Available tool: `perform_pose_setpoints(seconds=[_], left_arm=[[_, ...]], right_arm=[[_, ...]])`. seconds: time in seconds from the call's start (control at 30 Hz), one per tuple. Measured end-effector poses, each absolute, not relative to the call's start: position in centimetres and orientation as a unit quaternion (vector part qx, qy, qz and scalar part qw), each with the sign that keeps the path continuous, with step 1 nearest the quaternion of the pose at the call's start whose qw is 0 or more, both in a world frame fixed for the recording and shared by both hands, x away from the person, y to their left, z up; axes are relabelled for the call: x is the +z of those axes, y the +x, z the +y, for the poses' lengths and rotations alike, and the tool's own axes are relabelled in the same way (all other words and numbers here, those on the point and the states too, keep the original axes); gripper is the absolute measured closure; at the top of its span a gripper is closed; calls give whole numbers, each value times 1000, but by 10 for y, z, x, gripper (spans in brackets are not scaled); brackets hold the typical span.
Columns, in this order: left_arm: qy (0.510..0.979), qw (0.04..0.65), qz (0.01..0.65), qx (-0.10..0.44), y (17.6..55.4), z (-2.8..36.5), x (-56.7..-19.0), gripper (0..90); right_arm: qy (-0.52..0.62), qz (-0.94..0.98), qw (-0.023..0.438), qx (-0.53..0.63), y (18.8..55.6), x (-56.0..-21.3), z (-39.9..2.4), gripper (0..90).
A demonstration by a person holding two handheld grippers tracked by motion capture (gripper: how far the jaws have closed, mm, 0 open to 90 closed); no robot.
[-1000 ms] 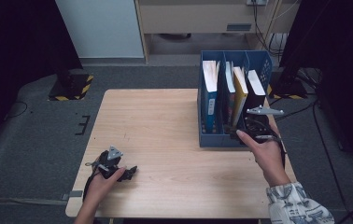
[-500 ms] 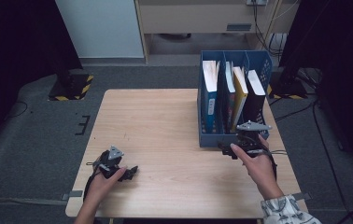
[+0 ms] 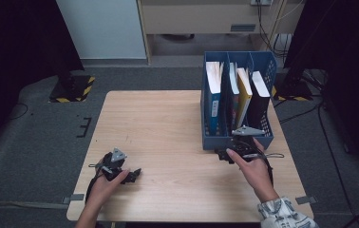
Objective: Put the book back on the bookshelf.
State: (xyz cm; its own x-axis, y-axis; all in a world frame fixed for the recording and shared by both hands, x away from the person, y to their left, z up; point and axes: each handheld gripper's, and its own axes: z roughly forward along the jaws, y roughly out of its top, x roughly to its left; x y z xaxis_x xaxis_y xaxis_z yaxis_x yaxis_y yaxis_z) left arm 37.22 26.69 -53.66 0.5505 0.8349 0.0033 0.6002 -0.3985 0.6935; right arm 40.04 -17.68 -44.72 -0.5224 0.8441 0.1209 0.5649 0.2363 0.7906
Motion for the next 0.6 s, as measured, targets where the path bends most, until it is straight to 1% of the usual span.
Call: perform_pose_setpoints(seconds=[0.27,0.53,0.6], left_arm=[[817,328,439,178,372,267,-537,0],[818,332,435,177,369,266,-537,0],[819,331,435,176,369,266,-537,0]], right_arm=[[453,772,173,411,401,-452,-166,94],[439,775,182,416,389,-456,-148,103],[440,780,175,409,385,-460,-139,103]])
